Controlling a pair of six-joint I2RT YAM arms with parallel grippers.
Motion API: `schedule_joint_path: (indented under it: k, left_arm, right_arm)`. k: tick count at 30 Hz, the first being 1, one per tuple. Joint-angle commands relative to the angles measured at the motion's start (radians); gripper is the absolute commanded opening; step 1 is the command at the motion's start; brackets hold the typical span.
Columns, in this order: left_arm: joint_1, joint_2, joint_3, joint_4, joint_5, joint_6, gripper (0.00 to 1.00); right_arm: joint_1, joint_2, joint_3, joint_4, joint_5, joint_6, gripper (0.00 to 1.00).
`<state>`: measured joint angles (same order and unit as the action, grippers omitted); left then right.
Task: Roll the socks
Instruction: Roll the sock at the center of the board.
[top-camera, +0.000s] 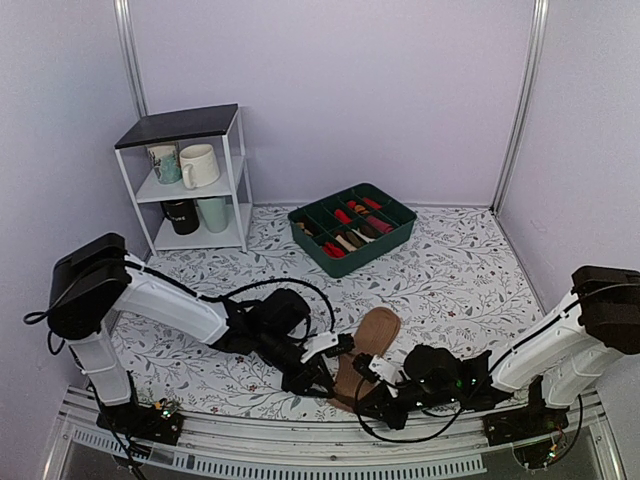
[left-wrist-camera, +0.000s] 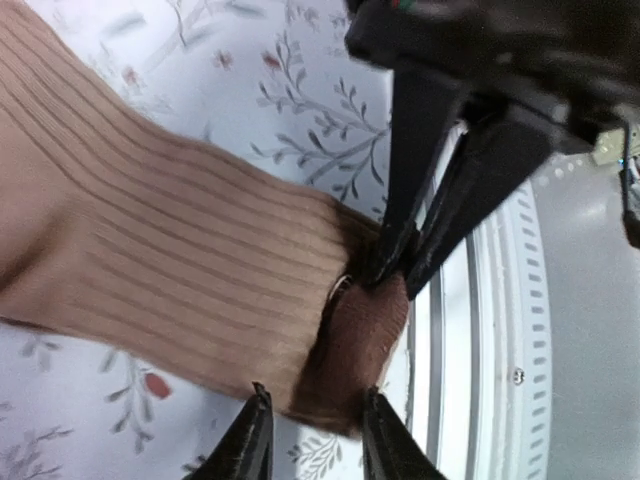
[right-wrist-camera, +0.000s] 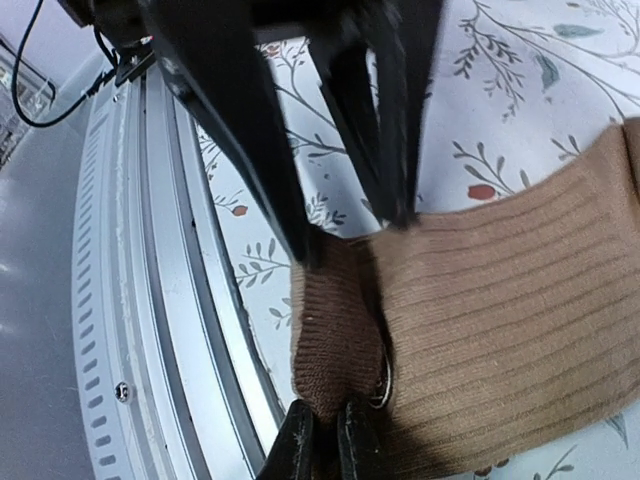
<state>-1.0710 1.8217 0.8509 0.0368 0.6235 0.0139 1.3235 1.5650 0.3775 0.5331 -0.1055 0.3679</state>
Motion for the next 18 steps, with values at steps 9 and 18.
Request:
schedule_joint_path:
  k: [9,18]
  left_arm:
    - [-0.031,-0.257,-0.287,0.463,-0.064,0.195,0.38]
    - [-0.057,-0.139,-0.249,0.479,-0.045,0.317,0.47]
  right_arm:
    - [-0.188,0.065,-0.085,-0.051,-0.280,0.225,0.04]
    - [-0.254,0.166,-0.043,-0.113,-0.444,0.312,0.04]
